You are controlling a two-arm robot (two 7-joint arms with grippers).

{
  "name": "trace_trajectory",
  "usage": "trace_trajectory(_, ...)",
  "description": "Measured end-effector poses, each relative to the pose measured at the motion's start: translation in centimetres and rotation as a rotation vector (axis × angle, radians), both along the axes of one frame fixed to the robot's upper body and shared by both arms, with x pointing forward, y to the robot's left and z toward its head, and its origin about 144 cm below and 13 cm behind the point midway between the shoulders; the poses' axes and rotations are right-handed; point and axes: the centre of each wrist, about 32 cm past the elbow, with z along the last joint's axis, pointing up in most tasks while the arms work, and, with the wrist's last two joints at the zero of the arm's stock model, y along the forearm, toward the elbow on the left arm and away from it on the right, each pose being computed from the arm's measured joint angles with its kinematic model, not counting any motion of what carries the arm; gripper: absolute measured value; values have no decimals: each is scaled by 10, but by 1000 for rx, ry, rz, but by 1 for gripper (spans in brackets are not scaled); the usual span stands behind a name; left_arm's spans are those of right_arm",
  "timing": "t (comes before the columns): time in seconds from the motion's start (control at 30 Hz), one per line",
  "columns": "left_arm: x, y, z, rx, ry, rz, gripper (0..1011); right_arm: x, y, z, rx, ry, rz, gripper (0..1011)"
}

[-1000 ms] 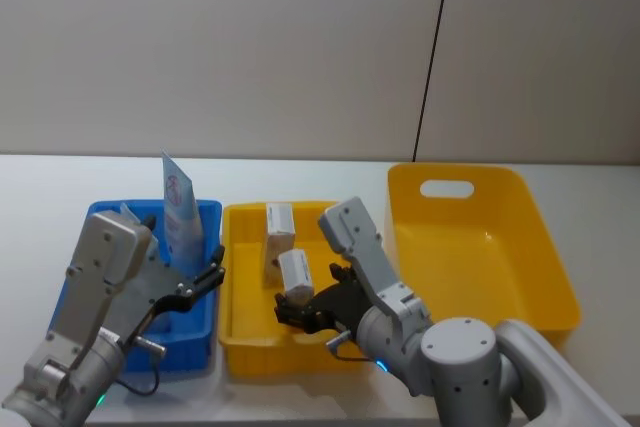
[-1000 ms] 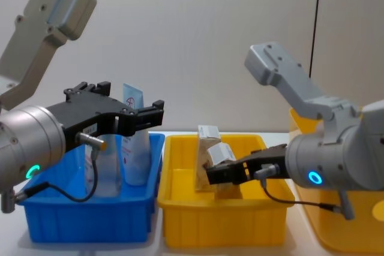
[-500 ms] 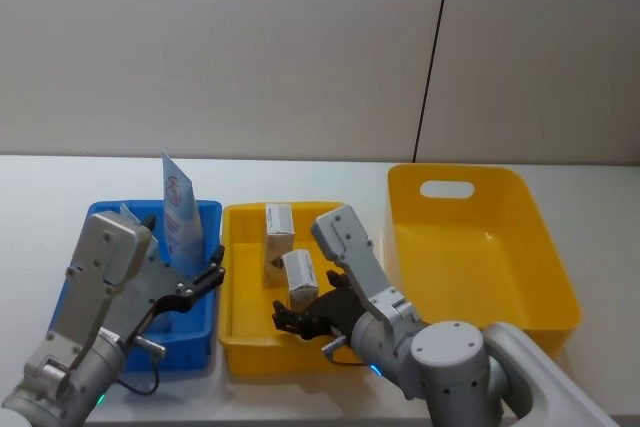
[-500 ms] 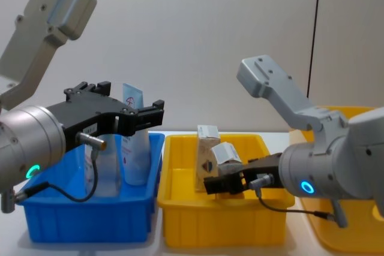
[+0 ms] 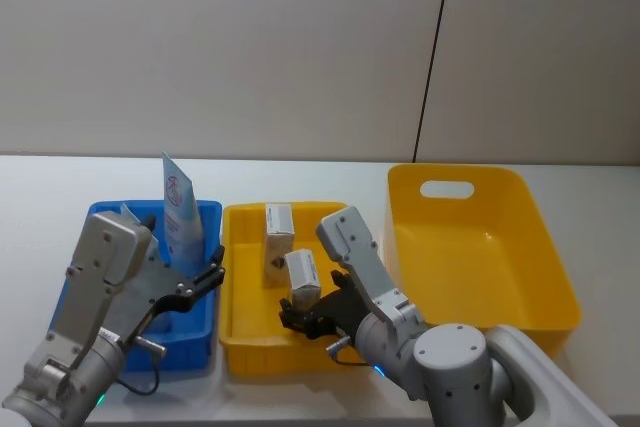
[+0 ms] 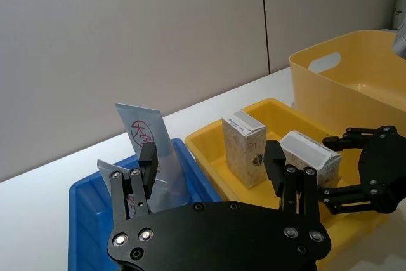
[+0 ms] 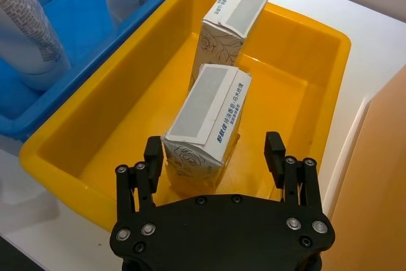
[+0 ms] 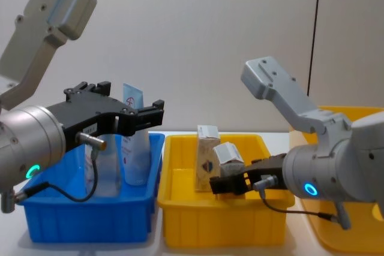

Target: Bimanual collaborative sorting of washing and personal care products

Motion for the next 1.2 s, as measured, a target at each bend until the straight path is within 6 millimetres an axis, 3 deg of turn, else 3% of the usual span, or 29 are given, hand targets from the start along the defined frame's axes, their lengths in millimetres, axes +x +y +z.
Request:
trace_trajectory(0.17,0,0,0,0,0,0,1001,0,0,0,0,-1,-3,866)
trace_trajectory(0.4,0,0,0,0,0,0,1001,0,-1,-1,0,-3,-5,614)
trace_trajectory(0.8,0,0,0,0,0,0,1001,0,-1,-1,-1,-3,-7,285)
trace_trajectory(1.2,0,0,0,0,0,0,1001,0,-2,-1,-1,-5,-8,222)
